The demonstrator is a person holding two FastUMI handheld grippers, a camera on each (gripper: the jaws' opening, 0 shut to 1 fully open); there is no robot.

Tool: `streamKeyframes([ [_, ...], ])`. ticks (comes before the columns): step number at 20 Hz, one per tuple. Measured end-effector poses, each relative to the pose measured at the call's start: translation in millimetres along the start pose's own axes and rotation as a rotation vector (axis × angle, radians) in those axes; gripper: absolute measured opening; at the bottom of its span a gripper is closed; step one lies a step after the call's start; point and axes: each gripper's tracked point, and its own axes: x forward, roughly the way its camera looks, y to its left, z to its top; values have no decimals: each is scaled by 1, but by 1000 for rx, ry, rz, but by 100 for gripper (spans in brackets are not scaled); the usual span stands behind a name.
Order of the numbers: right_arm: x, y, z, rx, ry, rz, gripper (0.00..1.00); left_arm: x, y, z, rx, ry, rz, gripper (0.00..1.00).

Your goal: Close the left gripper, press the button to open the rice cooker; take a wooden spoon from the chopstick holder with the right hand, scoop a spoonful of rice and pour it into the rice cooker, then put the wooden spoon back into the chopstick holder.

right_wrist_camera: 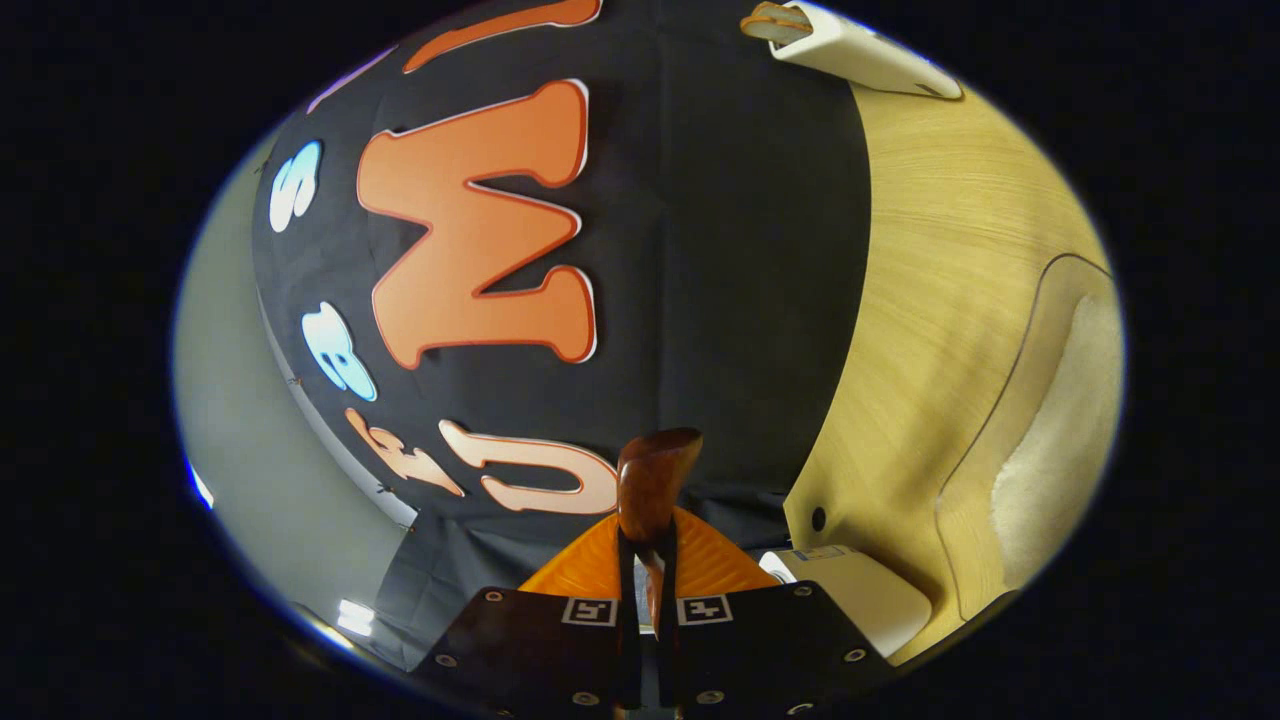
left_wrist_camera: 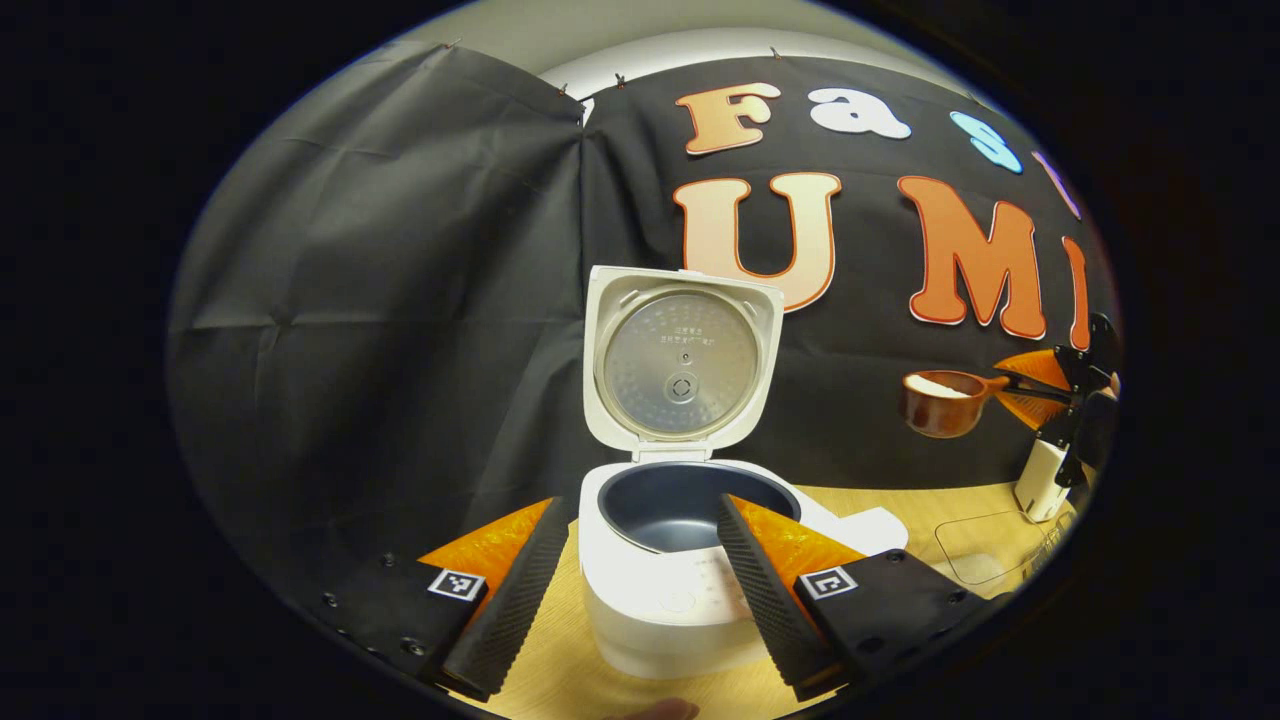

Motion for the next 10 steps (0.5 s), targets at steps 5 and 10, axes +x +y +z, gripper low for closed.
streamKeyframes([
  [5,47,6,-31,-105,14,-16,7,4,8,0,-1,-5,8,98],
  [10,82,-1,-65,-263,48,-47,7,8,17,-11,-11,18,24,98],
])
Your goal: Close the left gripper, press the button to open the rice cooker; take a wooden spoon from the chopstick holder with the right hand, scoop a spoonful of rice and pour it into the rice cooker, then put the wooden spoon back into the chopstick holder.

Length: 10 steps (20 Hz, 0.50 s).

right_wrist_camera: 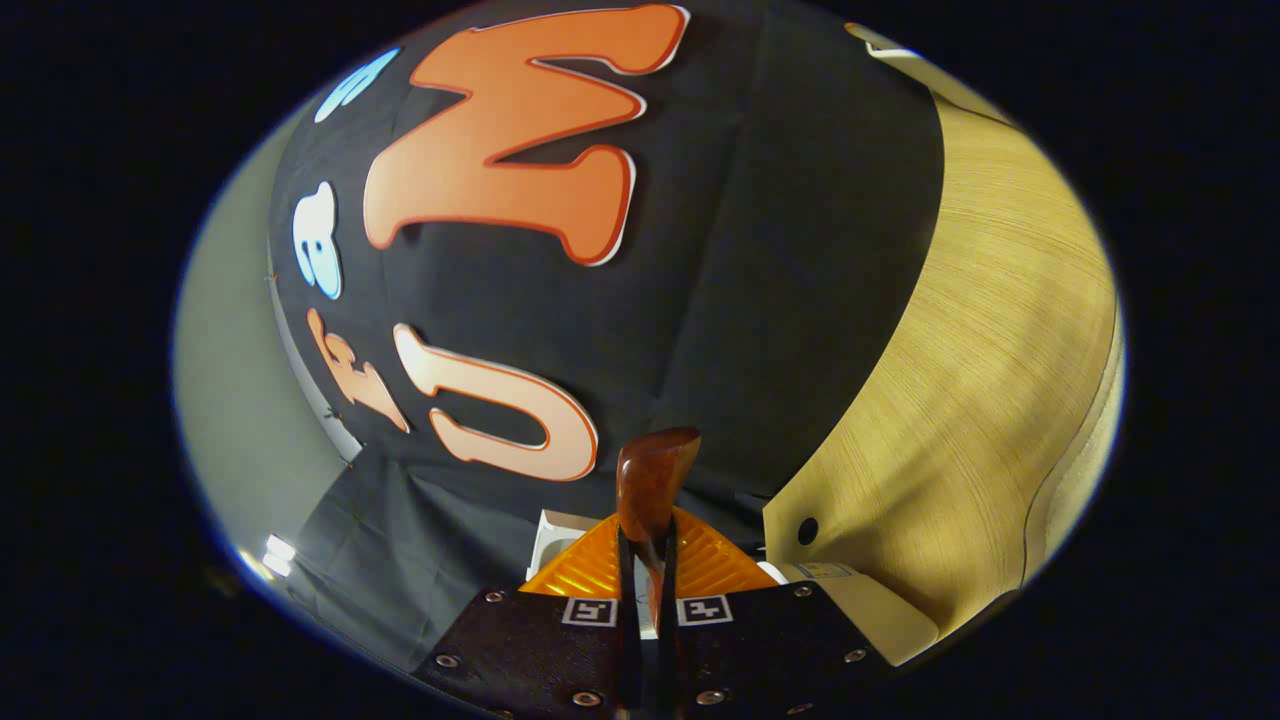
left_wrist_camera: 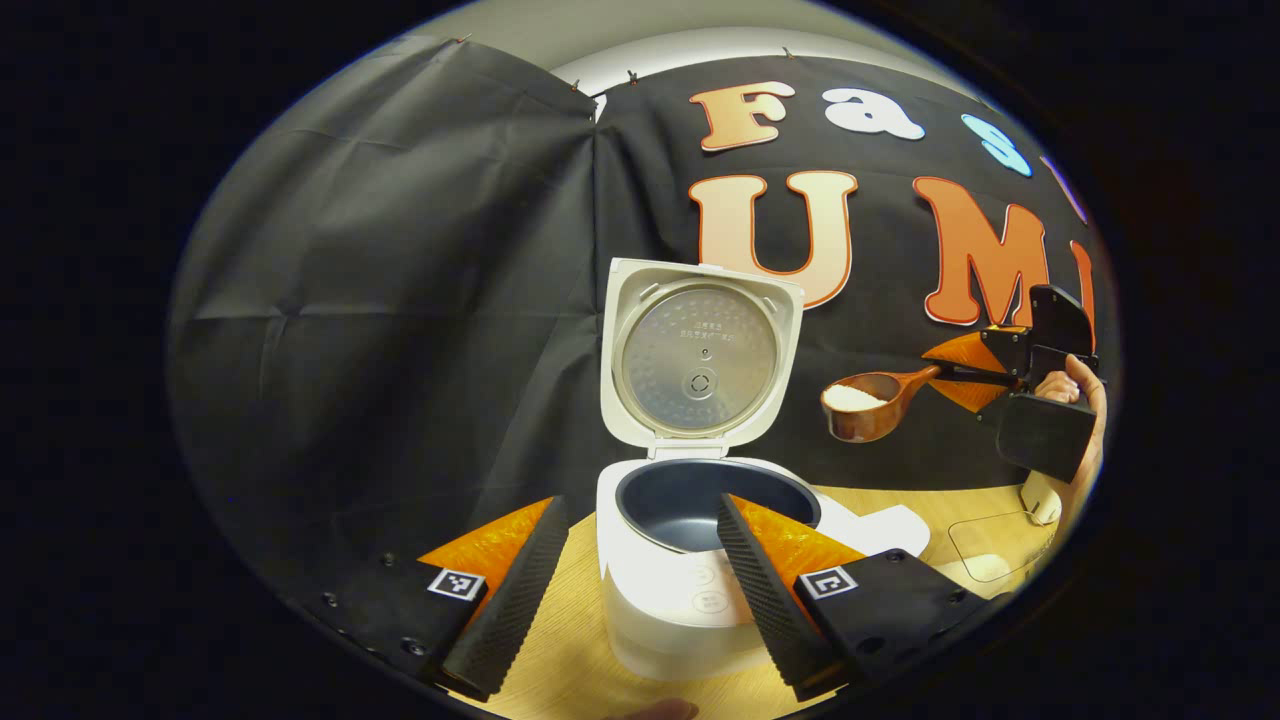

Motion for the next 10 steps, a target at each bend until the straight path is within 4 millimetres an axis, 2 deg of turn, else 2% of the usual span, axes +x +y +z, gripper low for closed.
streamKeyframes([
  [5,22,8,-45,-264,68,56,7,1,6,-1,3,5,17,98],
  [10,31,4,-69,-463,96,71,7,4,9,-9,-19,26,39,98],
])
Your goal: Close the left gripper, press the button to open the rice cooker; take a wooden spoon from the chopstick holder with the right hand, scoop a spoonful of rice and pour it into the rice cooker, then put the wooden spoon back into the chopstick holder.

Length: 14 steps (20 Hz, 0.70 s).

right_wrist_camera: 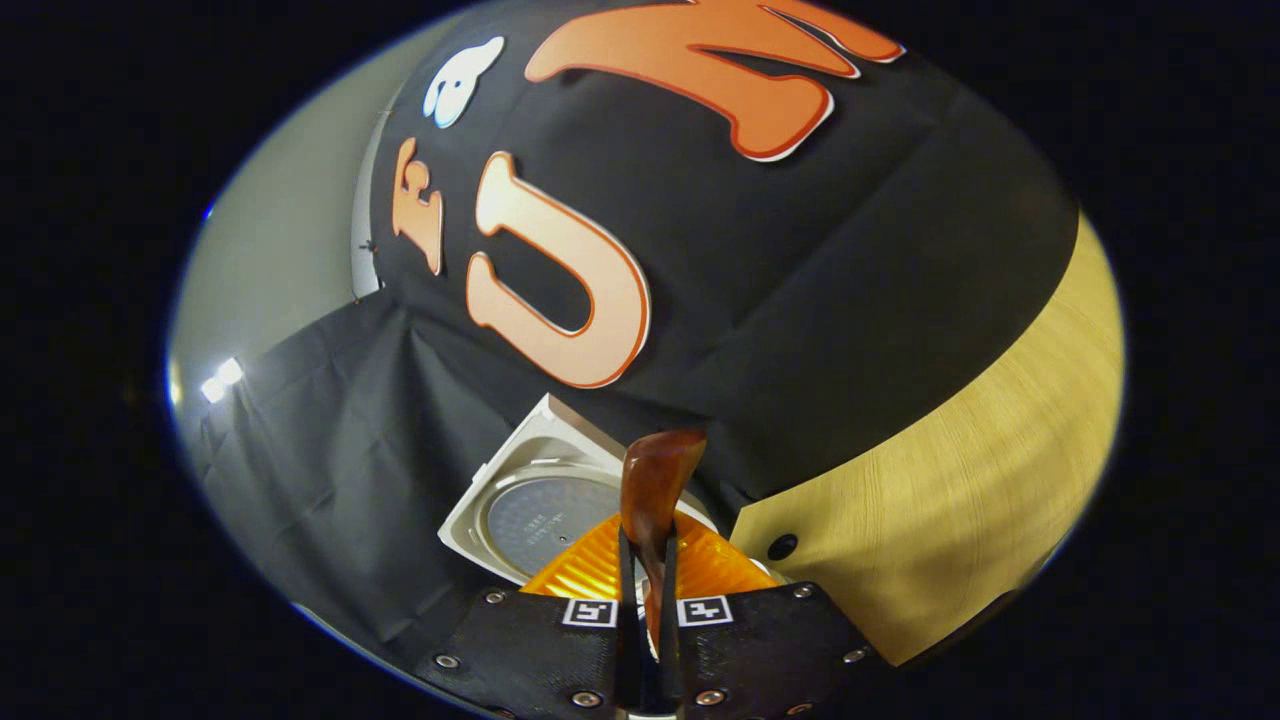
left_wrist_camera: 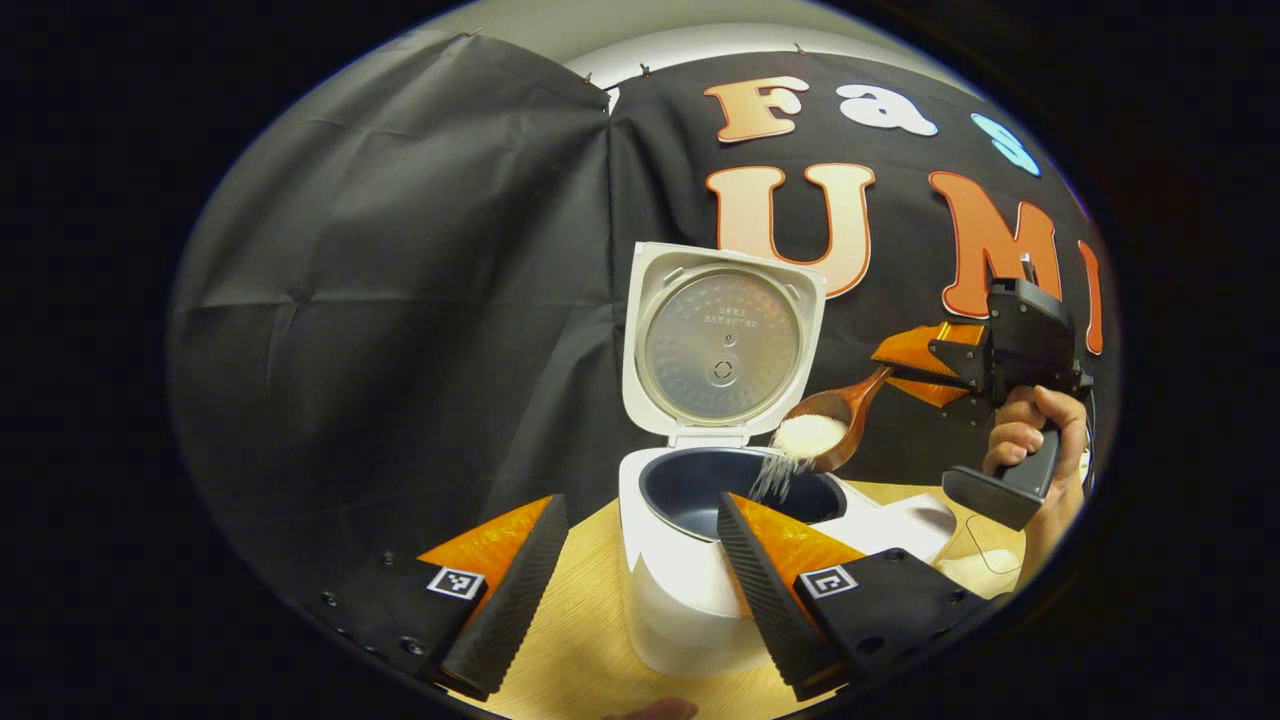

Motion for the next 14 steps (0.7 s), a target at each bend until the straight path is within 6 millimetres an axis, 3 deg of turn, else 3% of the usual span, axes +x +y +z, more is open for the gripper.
streamKeyframes([
  [5,2,22,-9,-179,20,75,7,7,5,-1,11,5,2,97],
  [14,-10,62,-12,-530,-40,160,7,-11,12,-2,31,-11,2,98],
])
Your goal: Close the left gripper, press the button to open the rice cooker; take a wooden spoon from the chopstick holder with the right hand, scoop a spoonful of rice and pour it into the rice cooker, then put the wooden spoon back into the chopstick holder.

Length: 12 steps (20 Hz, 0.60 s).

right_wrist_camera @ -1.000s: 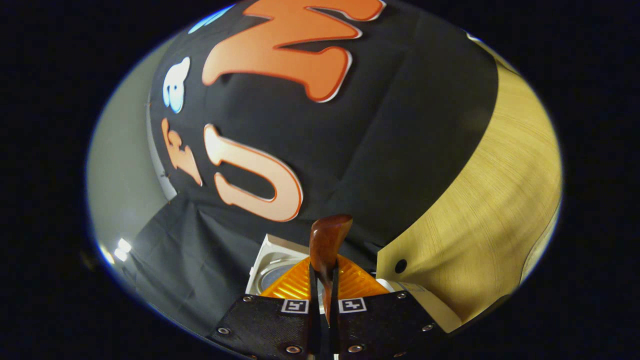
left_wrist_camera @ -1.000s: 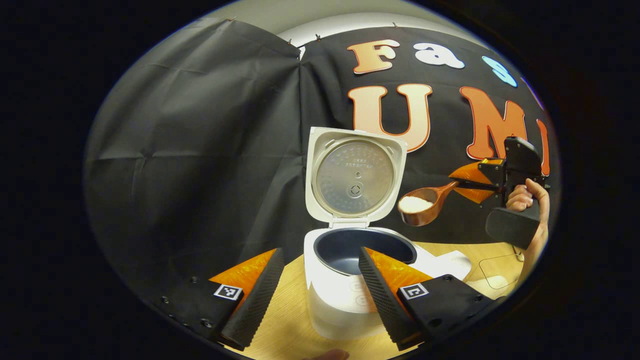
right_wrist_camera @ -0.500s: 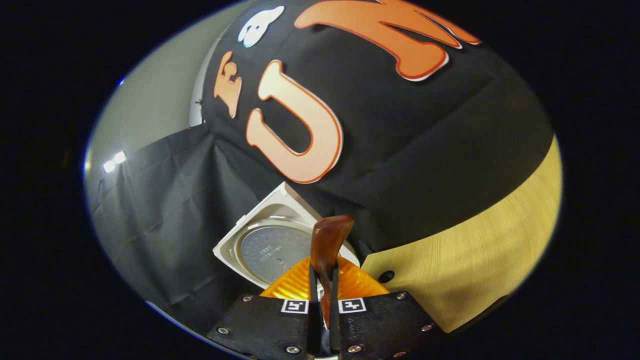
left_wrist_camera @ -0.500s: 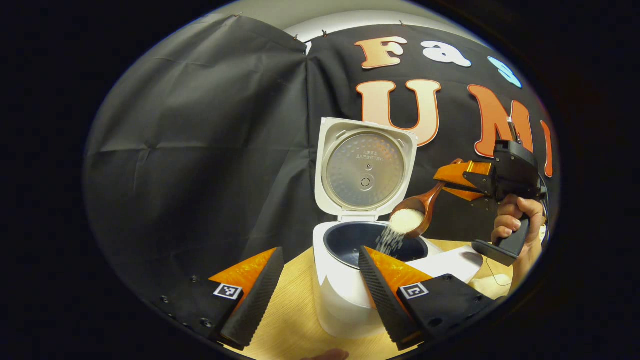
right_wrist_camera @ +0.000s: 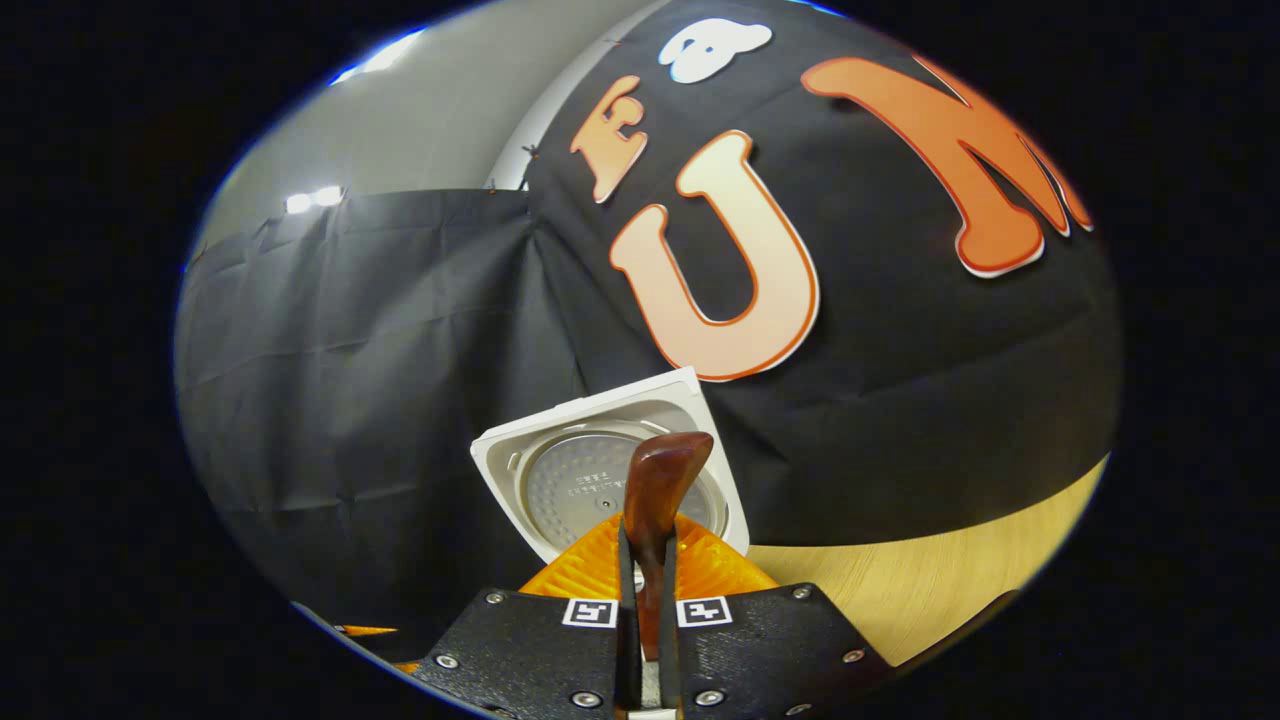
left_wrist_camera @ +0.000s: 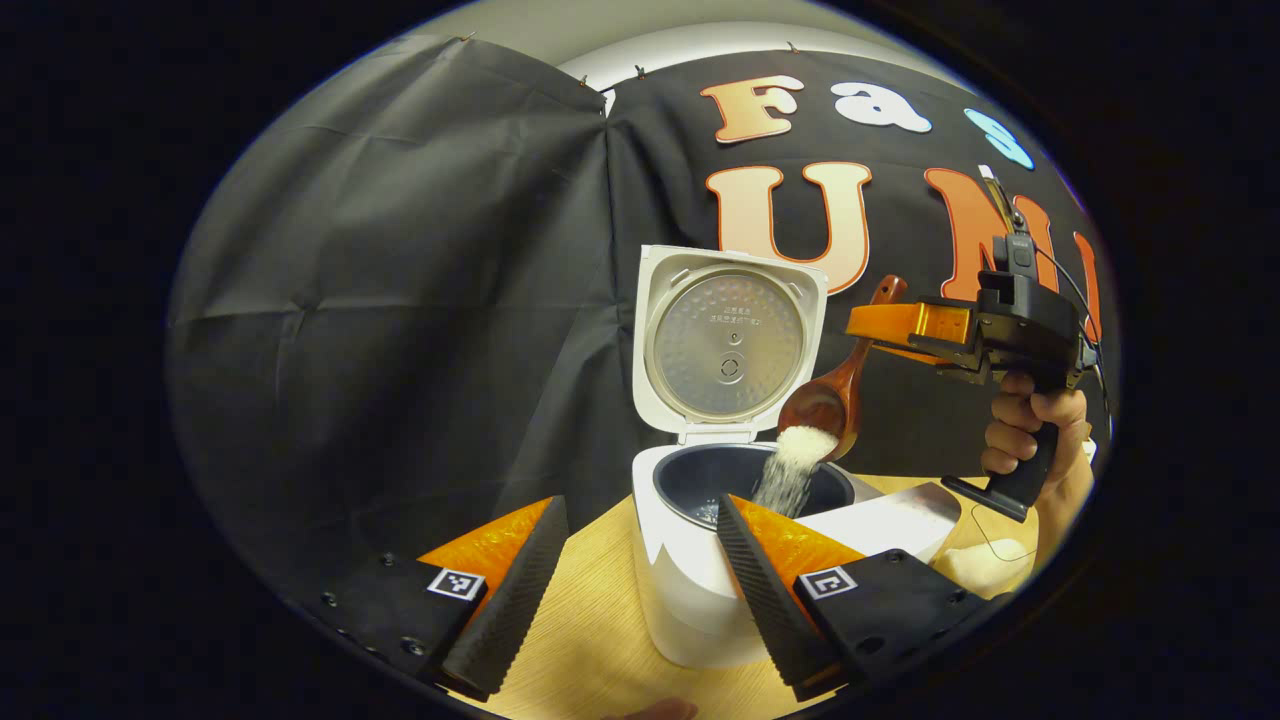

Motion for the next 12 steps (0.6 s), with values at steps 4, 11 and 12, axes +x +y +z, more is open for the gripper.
streamKeyframes([
  [4,-3,14,2,-122,-12,18,7,-8,6,-1,5,-2,0,98],
  [11,-14,50,6,-433,-74,90,7,-23,0,1,11,-16,-18,98],
  [12,-14,50,6,-437,-79,82,7,-24,0,4,10,-18,-17,98],
])
